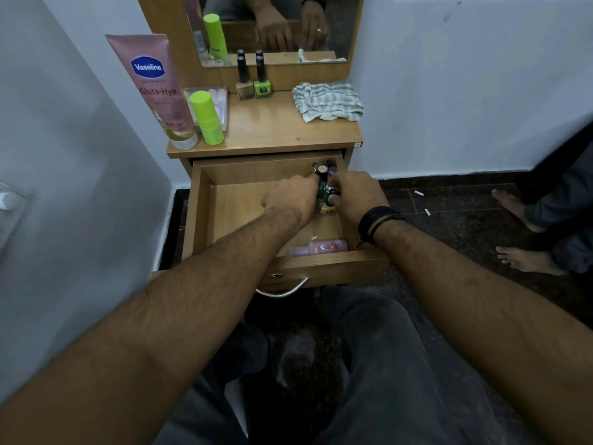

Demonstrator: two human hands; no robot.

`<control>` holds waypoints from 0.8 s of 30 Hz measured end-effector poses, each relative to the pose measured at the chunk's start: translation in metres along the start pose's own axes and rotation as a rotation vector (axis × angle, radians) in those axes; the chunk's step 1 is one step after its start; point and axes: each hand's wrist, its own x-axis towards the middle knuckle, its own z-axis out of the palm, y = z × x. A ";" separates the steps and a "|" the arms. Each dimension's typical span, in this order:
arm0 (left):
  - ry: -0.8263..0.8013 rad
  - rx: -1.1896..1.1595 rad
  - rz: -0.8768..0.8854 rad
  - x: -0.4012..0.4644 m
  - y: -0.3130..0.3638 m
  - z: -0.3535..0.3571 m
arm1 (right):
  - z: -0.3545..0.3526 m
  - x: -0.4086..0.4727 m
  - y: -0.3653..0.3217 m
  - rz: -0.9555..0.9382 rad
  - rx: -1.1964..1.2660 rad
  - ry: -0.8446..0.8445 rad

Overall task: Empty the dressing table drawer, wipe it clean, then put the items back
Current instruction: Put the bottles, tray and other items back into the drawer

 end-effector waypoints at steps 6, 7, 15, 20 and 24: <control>0.035 -0.004 0.007 -0.009 -0.004 -0.007 | -0.007 -0.007 -0.002 0.016 0.008 0.018; 0.035 -0.011 0.007 -0.010 -0.006 -0.011 | -0.009 -0.007 -0.004 0.020 0.016 0.033; 0.271 0.000 0.080 0.007 -0.021 -0.074 | -0.051 0.031 -0.039 -0.034 0.134 0.180; 0.346 0.096 -0.003 0.046 -0.031 -0.129 | -0.072 0.089 -0.067 -0.069 0.192 0.213; 0.298 0.174 -0.107 0.079 -0.039 -0.150 | -0.075 0.131 -0.086 -0.075 0.232 0.219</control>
